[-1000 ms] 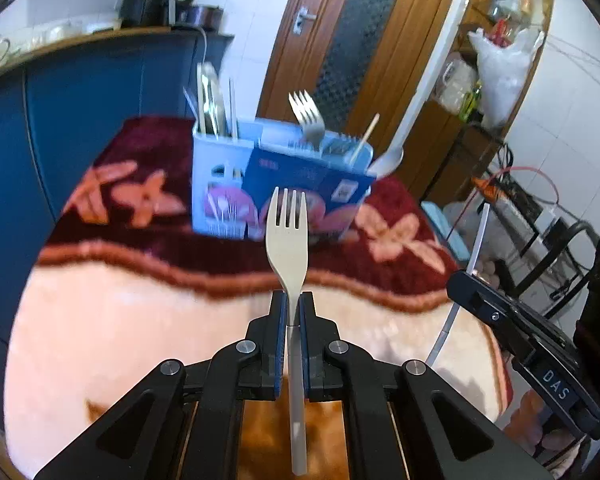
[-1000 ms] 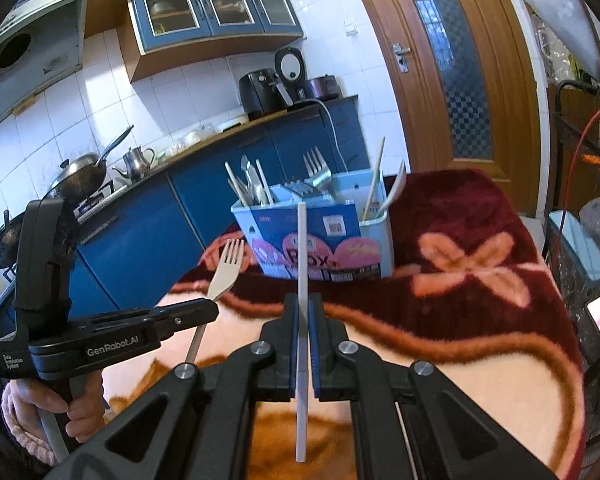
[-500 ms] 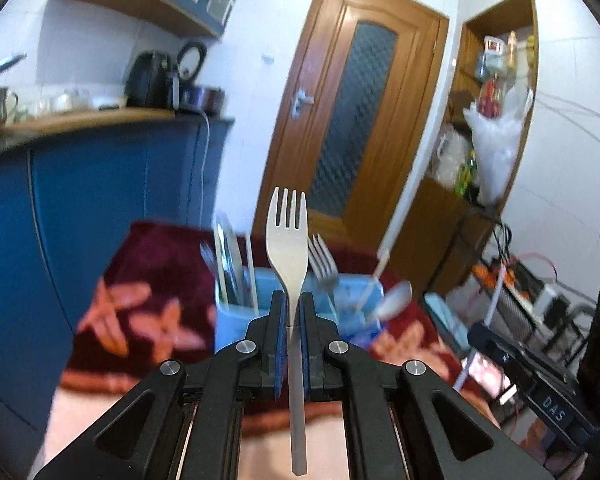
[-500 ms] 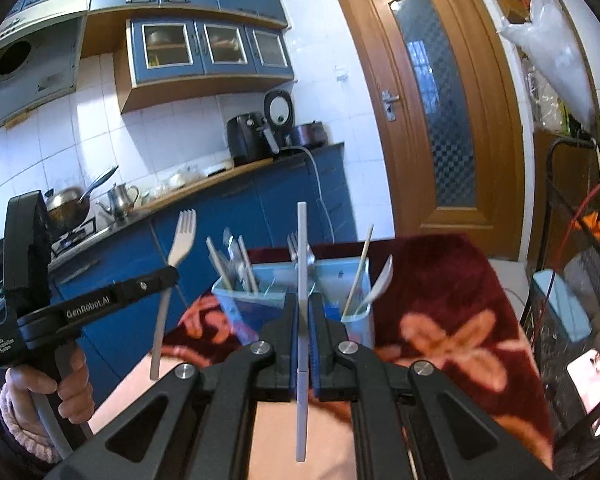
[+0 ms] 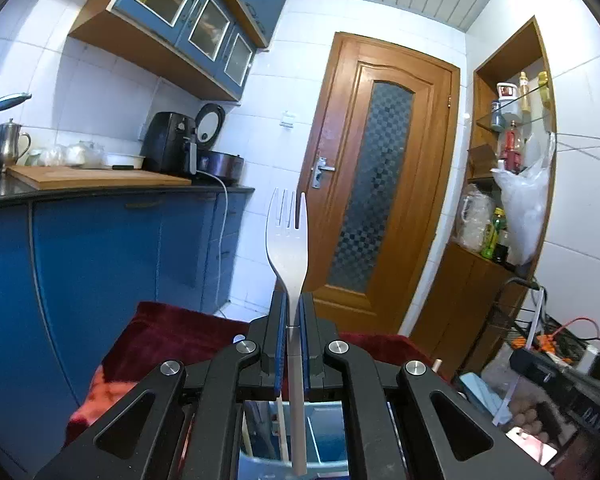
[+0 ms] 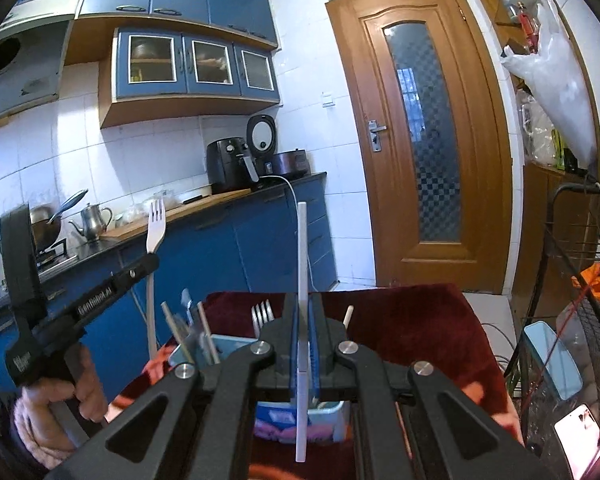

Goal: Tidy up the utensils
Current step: 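Carry plastic fork and knife over the blue holder and release them inside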

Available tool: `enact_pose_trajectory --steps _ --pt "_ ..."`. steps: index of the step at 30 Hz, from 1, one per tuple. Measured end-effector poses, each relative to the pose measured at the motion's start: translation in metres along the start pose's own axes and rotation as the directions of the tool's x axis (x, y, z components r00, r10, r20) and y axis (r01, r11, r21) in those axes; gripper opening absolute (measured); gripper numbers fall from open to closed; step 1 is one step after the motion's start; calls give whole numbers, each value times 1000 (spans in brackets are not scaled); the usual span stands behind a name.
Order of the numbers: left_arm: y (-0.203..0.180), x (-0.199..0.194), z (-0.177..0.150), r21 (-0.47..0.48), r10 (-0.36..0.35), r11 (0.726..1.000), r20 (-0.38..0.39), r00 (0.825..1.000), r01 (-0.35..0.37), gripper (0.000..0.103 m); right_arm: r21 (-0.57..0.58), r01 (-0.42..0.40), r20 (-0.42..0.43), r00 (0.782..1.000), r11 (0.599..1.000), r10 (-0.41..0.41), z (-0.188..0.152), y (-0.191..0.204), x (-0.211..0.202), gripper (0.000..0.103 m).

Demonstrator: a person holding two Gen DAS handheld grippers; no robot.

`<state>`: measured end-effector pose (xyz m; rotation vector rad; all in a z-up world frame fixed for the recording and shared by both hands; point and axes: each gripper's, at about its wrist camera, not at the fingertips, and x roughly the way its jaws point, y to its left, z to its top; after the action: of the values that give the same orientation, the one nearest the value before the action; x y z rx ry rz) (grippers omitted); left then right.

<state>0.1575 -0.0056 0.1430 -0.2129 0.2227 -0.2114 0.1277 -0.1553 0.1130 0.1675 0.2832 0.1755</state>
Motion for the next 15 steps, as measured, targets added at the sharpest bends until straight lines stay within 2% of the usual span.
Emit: enact_pose_trajectory --steps 5,9,15 --pt "3 20 -17 8 28 1000 14 1000 -28 6 -18 41 41 998 999 -40 8 -3 18 6" --pt "6 25 -32 6 19 1000 26 999 -19 6 -12 49 65 997 999 -49 10 -6 32 6" --pt "8 26 -43 12 13 1000 34 999 -13 6 -64 72 29 997 995 -71 -4 -2 59 6"
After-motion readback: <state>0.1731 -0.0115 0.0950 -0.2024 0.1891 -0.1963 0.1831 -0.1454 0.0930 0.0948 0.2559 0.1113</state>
